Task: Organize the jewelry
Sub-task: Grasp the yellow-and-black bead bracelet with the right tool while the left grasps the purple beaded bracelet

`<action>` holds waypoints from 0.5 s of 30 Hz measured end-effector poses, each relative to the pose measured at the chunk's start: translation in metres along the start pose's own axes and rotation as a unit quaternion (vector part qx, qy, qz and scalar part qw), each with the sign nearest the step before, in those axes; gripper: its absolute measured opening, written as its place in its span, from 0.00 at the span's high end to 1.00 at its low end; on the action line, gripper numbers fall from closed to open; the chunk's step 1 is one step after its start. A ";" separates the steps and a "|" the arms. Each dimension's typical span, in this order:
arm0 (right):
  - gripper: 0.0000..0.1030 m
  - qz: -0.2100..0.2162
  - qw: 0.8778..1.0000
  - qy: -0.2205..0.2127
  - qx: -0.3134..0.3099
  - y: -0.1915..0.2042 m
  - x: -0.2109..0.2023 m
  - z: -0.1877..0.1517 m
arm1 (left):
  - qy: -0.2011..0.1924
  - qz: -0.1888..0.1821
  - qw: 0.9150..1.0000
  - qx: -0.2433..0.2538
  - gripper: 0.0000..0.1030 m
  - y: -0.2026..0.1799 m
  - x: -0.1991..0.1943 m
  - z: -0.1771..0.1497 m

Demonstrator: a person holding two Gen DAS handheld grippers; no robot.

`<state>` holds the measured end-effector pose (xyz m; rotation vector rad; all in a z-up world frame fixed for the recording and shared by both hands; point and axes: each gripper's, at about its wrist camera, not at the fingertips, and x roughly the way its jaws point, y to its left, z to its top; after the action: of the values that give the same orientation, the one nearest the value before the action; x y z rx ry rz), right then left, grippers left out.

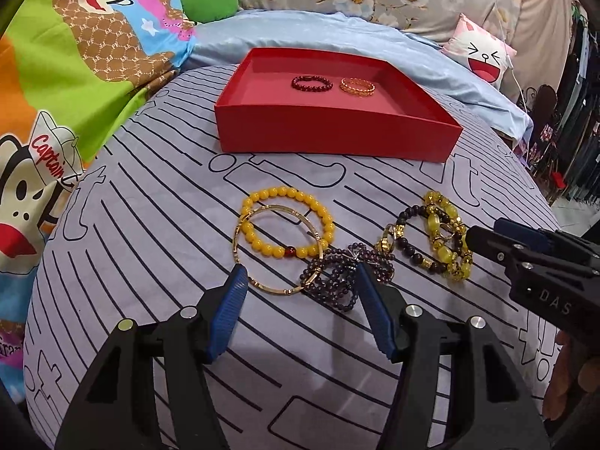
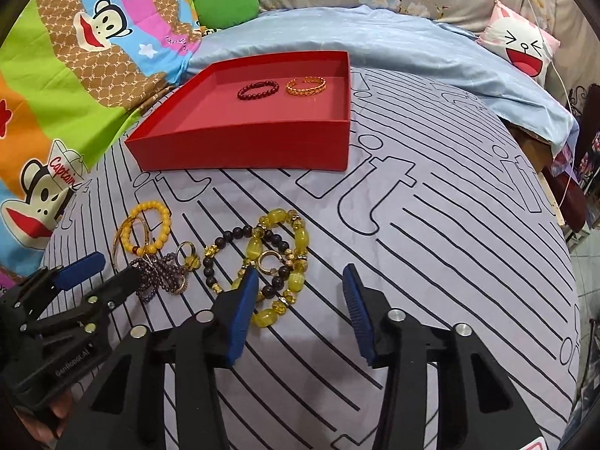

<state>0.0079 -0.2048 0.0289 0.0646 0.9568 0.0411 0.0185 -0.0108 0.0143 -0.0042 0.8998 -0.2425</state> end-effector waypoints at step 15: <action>0.83 0.027 0.999 0.015 0.014 -0.002 0.009 -0.009 | -0.003 -0.017 1.000 -0.010 0.50 0.001 0.006 -0.002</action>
<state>0.0056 -0.2060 0.0159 0.1166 0.9852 0.0777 0.0207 -0.0107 0.0078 -0.0399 0.8963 -0.2653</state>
